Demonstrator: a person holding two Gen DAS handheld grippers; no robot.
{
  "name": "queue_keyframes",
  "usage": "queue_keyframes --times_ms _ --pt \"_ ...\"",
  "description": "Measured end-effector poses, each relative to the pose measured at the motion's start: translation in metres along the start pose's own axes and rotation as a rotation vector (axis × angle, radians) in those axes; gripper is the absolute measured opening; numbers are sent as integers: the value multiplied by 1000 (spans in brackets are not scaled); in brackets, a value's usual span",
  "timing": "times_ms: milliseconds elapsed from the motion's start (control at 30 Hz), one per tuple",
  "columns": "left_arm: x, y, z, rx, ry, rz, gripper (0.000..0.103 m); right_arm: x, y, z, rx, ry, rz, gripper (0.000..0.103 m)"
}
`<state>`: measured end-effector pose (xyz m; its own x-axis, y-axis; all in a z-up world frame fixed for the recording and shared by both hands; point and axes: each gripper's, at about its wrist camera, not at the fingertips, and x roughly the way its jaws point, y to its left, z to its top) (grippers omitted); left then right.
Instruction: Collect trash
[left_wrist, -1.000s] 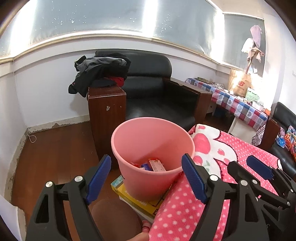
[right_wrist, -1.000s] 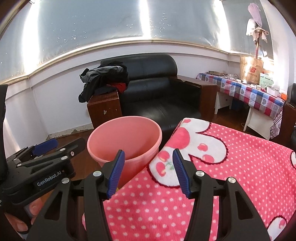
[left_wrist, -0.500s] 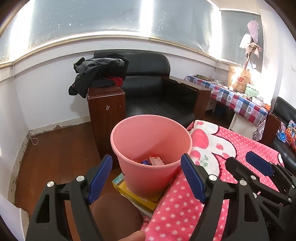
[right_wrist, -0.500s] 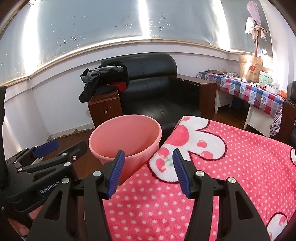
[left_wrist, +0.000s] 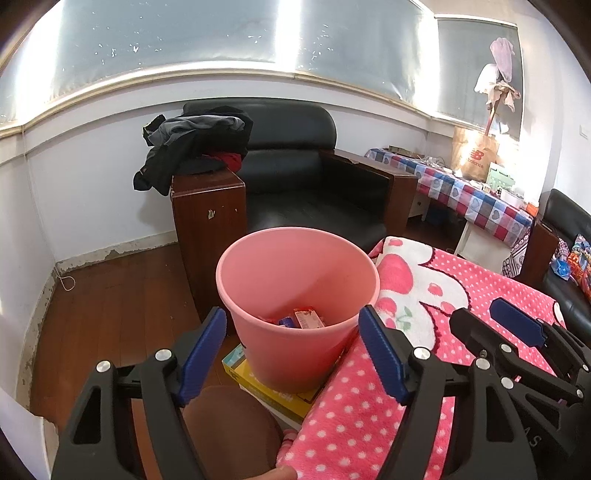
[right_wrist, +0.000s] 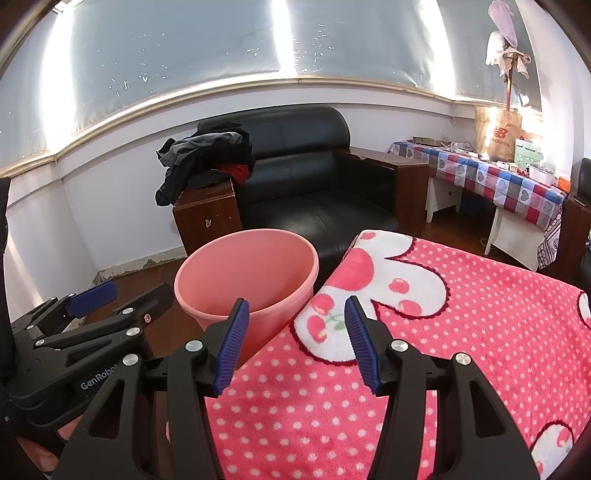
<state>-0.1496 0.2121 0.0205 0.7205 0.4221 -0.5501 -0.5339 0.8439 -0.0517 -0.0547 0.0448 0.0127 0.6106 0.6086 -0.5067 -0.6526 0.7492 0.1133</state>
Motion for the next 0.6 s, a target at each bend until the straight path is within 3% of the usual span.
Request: queue_keyframes --times_ms 600 --pt "2 -5 -4 7 2 -2 72 1 -2 -3 0 6 -2 54"
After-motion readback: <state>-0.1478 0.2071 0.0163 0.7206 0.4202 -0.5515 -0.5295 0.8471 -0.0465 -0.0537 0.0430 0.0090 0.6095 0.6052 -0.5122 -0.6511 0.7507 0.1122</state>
